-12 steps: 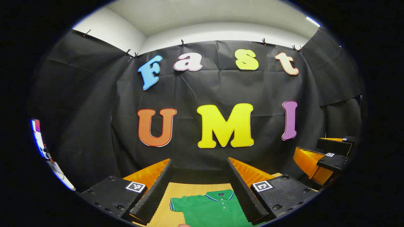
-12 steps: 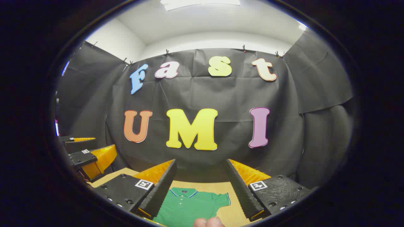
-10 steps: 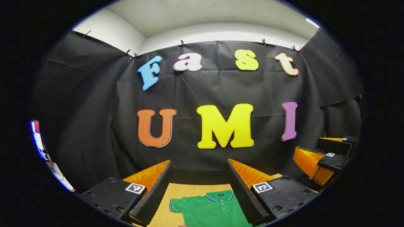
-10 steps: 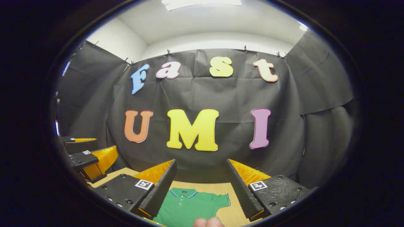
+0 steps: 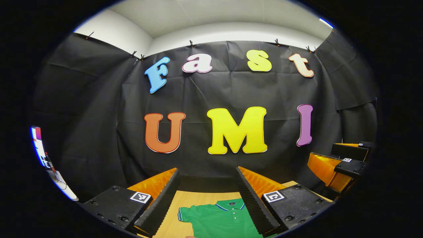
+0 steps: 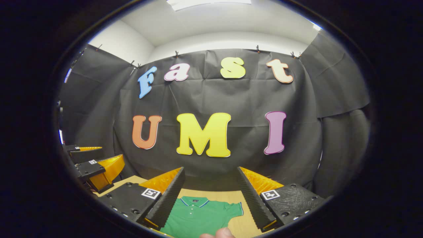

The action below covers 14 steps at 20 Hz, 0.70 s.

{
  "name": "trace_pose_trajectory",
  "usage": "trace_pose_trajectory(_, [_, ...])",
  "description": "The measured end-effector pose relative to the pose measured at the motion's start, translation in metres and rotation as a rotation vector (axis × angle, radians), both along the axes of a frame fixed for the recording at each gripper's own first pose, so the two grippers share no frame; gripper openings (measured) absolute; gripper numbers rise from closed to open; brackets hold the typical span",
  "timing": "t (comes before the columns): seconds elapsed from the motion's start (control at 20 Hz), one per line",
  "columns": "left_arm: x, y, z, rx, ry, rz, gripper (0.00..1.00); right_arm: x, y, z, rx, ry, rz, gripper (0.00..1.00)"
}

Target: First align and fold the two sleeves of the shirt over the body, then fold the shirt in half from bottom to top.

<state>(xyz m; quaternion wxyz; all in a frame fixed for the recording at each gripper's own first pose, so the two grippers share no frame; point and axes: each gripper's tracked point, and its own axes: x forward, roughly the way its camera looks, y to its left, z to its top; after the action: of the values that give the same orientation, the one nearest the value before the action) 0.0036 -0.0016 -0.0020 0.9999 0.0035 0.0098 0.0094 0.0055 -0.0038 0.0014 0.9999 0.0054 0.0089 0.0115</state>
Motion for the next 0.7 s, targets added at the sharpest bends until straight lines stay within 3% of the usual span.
trace_pose_trajectory(0.7, [0.0007, -0.0094, 0.0032, 0.009, 0.008, -0.003, 1.0, 0.0017, -0.0059, -0.006, -0.003, 0.039, 0.015, 0.95])
